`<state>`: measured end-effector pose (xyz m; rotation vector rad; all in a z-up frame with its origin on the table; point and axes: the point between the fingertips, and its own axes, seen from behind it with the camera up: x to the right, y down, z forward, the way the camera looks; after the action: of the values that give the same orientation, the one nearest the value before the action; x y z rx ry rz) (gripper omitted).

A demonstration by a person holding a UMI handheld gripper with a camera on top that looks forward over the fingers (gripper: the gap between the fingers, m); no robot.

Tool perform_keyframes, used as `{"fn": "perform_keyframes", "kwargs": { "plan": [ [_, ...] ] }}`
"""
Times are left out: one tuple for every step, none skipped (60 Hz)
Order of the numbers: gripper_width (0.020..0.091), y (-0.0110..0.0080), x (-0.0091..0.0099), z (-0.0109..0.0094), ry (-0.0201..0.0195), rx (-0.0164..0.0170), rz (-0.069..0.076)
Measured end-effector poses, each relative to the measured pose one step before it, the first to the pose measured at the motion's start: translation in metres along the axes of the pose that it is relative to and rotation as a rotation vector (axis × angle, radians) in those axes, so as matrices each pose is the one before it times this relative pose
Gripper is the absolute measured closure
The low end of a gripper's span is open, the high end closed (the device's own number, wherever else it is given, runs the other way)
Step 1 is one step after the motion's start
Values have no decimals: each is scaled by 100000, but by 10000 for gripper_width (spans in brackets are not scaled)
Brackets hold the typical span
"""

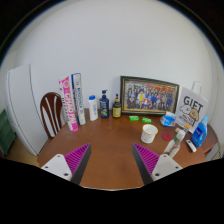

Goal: Pour water

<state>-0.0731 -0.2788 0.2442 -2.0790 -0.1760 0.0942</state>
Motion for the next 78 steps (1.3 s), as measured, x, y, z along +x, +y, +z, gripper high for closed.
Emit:
{"fn": "perform_keyframes", "kwargs": {
  "plan": [
    [246,77,313,-40,1054,-78,770],
    [246,112,386,-54,1080,-100,712],
    [248,161,457,-58,1159,-156,648],
    [247,215,530,-65,1181,-207,565],
    [247,223,577,-76,1174,-261,528],
    [247,261,577,-66,1077,-313,522],
    [248,287,612,-31,1008,-309,553],
    [248,307,617,-35,932,-252,613],
    [248,383,338,77,1391,-85,408],
    [246,338,719,-27,870,-153,611],
    [246,351,708,19,936,-219,650],
    [247,382,776,0,1000,-272,533],
    [247,377,735,46,1020,-243,488],
    [246,385,802,59,981,-224,383],
    [245,382,793,69,1051,-173,279],
    [247,348,852,87,1139,-27,240],
    [246,333,890,132,1154,73,189],
    [246,364,915,159,1218,88,136],
    [247,400,931,165,1334,4,71],
    [246,388,921,236,1346,-46,32],
    [247,354,886,254,1282,-41,-50],
    [246,345,873,254,1163,111,-81],
    [246,333,855,320,1061,165,-74],
    [247,336,816,343,961,129,-81],
    [245,344,795,371,894,24,-78],
    [246,312,736,422,712,-20,3],
    [246,290,663,431,523,-13,61],
    [248,237,587,455,351,58,79],
    [248,235,577,488,212,201,51],
    [245,200,582,524,168,260,51],
    [245,182,596,524,163,246,-25],
    [245,166,573,569,198,276,-94],
    [242,172,505,580,176,231,-141],
    [244,178,507,621,100,203,-68],
    [246,162,449,644,112,19,59],
    [245,151,364,657,-27,5,209],
    [243,101,281,686,-211,63,299],
    [245,74,229,683,-453,131,325],
    [246,80,194,664,-546,120,371],
    [247,36,216,665,-457,122,345],
    [249,58,141,703,-277,413,169],
    [246,-69,264,613,-514,181,62],
    [247,68,138,720,-239,473,-74],
    [248,-80,274,620,-489,142,-70],
    [248,4,181,663,-319,312,-92],
    [248,63,119,717,-145,485,-86],
    [246,-18,156,659,-311,238,6],
    [248,6,109,639,-389,150,71],
    [248,15,75,625,-451,150,133],
    [248,20,122,643,-404,127,144],
    [248,32,164,630,-310,40,204],
    [250,43,111,615,-329,-15,318],
    [251,44,43,576,-504,-73,367],
    [251,29,51,560,-623,-50,311],
    [250,-14,-2,530,-633,71,371],
    [249,-70,44,516,-602,168,325],
    [249,-83,60,476,-540,264,265],
    [251,-111,2,468,-401,286,37],
    [251,-96,30,399,-494,364,-62],
    [252,-99,51,374,-409,269,-118],
    [251,-47,118,372,-232,213,-148],
    [254,-40,155,365,-57,134,-142],
    [255,36,213,323,-225,251,-188],
    [261,-19,102,406,-239,84,-167],
    [267,-84,-35,361,-339,202,-87],
    [277,-63,22,277,-440,203,34],
    [293,-60,8,255,-612,296,95],
    [311,-61,-17,239,-758,378,25],
    [336,-70,-87,198,-987,388,54],
    [363,-61,-94,175,-940,404,25],
    [395,-82,-87,156,-887,393,-70],
    [427,21,-60,10,-680,276,-227],
    [459,-79,-160,155,-877,367,-442],
    [491,-156,-227,98,-1026,650,-420],
    [533,-112,-237,74,-1065,507,-433],
    [544,-37,-86,67,-148,302,-90],
    [547,104,28,21,-37,-397,-410],
    [559,-95,-32,-14,-151,295,-524]
  ]
}}
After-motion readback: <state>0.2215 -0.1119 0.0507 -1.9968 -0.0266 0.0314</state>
